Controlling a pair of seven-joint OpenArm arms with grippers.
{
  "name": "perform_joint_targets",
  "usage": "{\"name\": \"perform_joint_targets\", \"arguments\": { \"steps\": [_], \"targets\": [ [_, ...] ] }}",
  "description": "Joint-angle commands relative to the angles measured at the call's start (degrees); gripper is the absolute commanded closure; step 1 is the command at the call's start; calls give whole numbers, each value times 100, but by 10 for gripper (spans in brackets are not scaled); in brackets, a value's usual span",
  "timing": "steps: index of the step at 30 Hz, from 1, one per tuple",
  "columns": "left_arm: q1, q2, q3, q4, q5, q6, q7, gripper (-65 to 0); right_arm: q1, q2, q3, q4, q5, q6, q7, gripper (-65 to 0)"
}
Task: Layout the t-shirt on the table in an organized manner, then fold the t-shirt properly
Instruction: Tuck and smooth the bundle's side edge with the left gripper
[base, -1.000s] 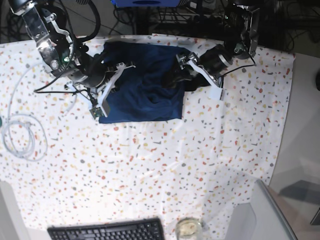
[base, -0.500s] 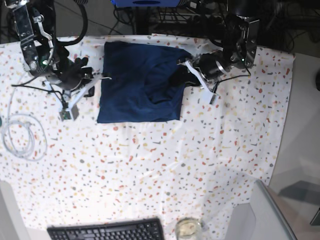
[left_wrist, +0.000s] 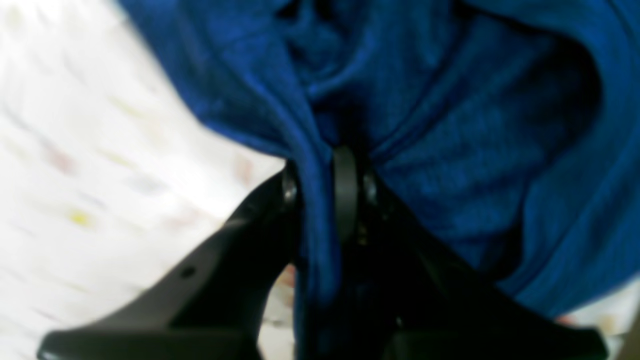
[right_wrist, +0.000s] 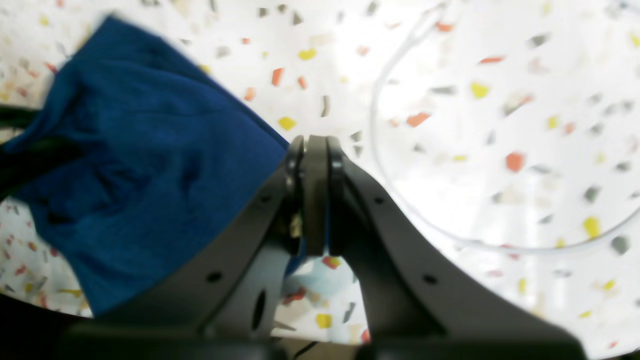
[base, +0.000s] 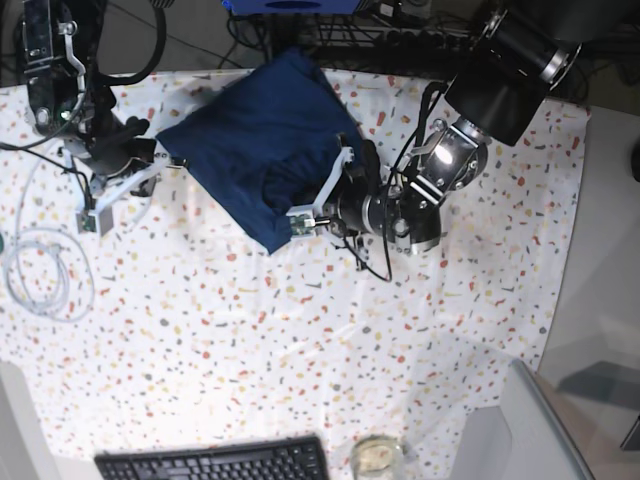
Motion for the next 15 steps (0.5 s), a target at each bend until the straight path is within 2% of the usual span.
{"name": "perform_joint_targets", "arguments": {
  "steps": [1, 6, 11, 15],
  "targets": [
    [-211, 28, 52, -198, 790, 235, 421, 0, -8, -6, 103, 98, -17, 1, 84, -6],
    [-923, 503, 377, -963, 1317, 235, -265, 0, -148, -41, 147, 98, -17, -25, 92, -6],
    [-1336, 846, 773, -1517, 1423, 235, -960, 0, -289, -68, 270, 98, 0, -34, 119, -6],
    [-1451, 1013, 1098, -1710, 1423, 235, -1188, 0, -368, -358, 657, 98, -26, -34, 110, -6]
  ]
}}
